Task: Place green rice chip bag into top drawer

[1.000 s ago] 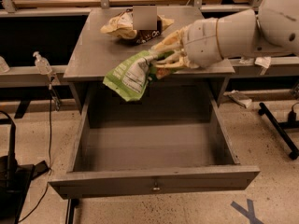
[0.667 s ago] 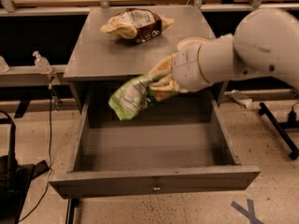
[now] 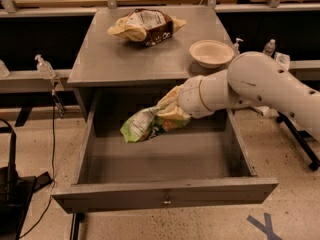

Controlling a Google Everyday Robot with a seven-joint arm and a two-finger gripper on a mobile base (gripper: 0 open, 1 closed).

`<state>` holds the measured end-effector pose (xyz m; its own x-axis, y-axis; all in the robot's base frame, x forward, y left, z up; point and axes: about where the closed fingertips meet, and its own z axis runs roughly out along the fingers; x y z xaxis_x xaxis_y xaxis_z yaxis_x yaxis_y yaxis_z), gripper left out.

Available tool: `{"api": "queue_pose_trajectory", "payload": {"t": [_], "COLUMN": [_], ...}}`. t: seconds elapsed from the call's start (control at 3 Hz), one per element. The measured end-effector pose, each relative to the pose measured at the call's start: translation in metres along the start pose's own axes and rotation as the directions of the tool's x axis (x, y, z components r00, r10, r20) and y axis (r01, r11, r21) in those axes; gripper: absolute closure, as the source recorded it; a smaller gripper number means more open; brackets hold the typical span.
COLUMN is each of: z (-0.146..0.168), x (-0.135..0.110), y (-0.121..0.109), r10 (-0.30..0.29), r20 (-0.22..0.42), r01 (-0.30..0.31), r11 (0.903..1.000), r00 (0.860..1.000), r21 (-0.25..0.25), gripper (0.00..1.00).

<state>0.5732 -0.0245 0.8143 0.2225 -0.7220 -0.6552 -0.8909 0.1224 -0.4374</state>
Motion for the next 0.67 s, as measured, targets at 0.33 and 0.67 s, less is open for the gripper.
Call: {"api": "queue_pose_trajectory", "payload": {"t": [0.33,0.67], "z": [0.0115,0.0094], "x": [0.0065,0.0058], "y": [-0.0131,-0.0133], "r10": [0.049,0.053], "r20": [0.126,0.138], "r01": [-0.040,-0.040], "r11": [0.9965,0.9947], "r00": [0.991,0.989], "r21": [-0.074,-0.095], "gripper": [0.24,0.00]}}
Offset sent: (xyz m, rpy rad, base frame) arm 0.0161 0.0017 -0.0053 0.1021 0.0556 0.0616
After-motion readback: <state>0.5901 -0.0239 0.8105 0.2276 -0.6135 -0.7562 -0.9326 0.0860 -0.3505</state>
